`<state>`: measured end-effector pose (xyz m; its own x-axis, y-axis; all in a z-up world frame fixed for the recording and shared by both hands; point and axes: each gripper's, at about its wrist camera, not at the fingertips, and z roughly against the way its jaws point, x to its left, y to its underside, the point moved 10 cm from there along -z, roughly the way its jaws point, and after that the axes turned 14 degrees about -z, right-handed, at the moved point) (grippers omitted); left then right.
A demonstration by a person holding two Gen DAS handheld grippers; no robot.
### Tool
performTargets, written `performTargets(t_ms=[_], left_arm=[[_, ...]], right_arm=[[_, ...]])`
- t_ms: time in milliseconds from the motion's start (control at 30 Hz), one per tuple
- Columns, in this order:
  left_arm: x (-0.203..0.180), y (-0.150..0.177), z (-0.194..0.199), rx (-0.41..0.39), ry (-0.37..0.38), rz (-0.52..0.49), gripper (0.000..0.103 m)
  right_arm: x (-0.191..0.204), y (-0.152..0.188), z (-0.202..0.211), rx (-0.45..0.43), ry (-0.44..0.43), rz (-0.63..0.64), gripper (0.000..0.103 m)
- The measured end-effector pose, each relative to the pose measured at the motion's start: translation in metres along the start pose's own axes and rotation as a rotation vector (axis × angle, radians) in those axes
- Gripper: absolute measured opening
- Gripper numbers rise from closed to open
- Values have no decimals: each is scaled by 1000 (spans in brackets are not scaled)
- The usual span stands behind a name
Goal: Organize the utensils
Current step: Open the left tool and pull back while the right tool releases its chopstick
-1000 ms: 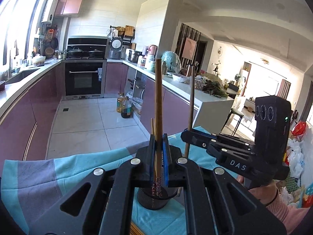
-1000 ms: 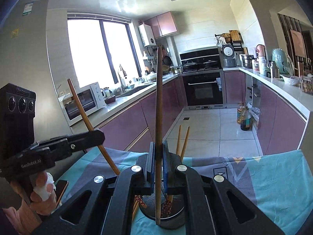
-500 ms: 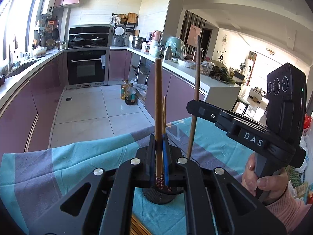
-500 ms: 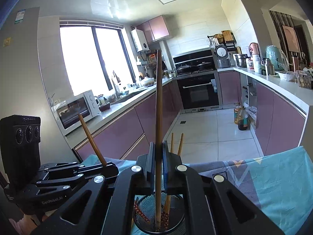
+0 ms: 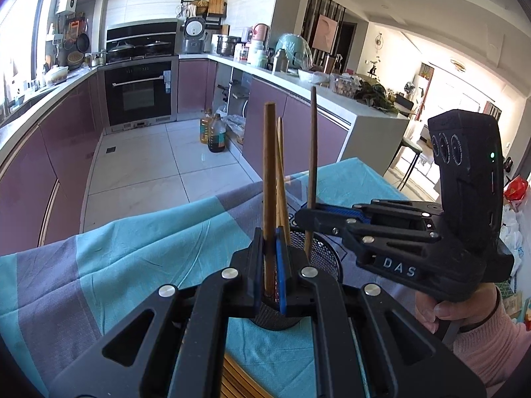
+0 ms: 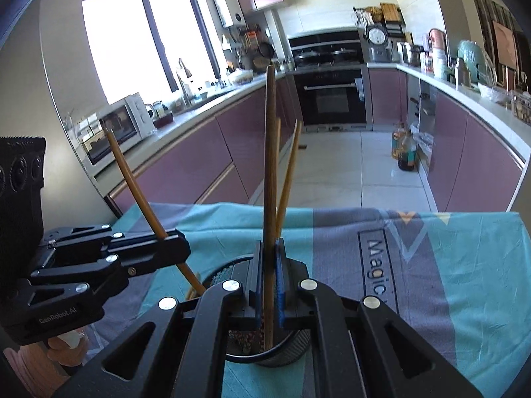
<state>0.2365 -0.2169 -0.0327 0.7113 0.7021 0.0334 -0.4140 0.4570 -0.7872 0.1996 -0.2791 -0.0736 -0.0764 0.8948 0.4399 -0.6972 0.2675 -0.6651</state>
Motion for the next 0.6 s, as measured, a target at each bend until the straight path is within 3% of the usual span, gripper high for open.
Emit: performTargets(t_ms=[267,400,600], left_arm=[[4,4,-20,24,3,20,12],[7,9,-21,26,0,30,13],[12,17,-17,11,-32,45,16]], right_arm=[[-2,6,-8,16,13,-12,9],[0,5,-10,14,-1,-18,20],[5,6,-8,1,-3,-5,21]])
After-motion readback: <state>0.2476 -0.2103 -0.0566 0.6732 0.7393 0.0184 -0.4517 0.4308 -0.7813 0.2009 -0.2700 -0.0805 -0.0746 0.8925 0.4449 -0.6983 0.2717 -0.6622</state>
